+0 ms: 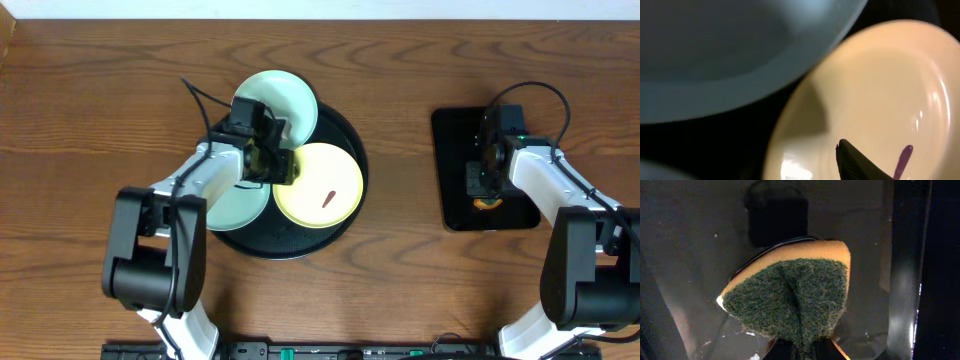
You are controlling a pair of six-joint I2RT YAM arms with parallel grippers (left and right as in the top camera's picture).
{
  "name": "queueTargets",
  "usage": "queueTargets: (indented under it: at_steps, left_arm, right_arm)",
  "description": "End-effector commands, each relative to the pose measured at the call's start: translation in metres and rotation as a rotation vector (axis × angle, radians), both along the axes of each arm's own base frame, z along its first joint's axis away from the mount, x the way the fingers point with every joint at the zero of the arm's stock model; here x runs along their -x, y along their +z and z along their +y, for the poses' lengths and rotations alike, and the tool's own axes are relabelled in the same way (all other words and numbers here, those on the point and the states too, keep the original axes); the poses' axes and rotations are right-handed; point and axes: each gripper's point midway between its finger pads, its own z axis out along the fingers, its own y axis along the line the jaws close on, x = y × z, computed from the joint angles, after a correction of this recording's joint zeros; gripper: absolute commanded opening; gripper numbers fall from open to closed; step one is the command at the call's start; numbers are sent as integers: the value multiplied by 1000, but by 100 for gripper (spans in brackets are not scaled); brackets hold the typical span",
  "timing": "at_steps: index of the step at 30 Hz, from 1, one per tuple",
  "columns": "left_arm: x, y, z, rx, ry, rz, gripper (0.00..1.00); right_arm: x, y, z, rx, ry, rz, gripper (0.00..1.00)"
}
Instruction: Clean dirty plates on tray and stack at the side
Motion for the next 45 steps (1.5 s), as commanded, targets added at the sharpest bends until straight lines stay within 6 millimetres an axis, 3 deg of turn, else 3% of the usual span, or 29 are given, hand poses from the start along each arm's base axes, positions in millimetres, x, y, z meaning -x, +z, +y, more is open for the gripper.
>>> queueTargets:
  at_steps: [1,7,13,16,19,22,25,32,45]
  left_arm:
    - [1,-2,-9,-7,-37,1,47]
    - [8,-8,-6,-69,-40,19,34]
    - [8,-11,-1,-95,-21,24,14]
    - [11,-14,0,-96,-21,30,14]
    - [14,-16,0,-98,-21,34,8]
    - [14,-17,1,-101,-20,34,7]
    - [7,-16,22,-204,84,20,7]
    - [-3,15,45,-302,191,-67,7]
    - [-1,17,46,-306,192,-66,7]
  right_arm:
    - [-5,9,-2,0,-1,-31,1]
    - [-5,9,0,0,4,-31,1]
    - [-4,9,0,0,3,-29,2]
    - [-4,9,0,0,3,-28,4]
    - [-4,9,0,0,3,-28,5]
    - [-4,11,-2,8,3,-29,1]
    - [-2,15,-3,12,-1,-19,1]
    - [4,17,-9,13,-42,5,1]
    - [10,4,-17,9,-95,-4,1]
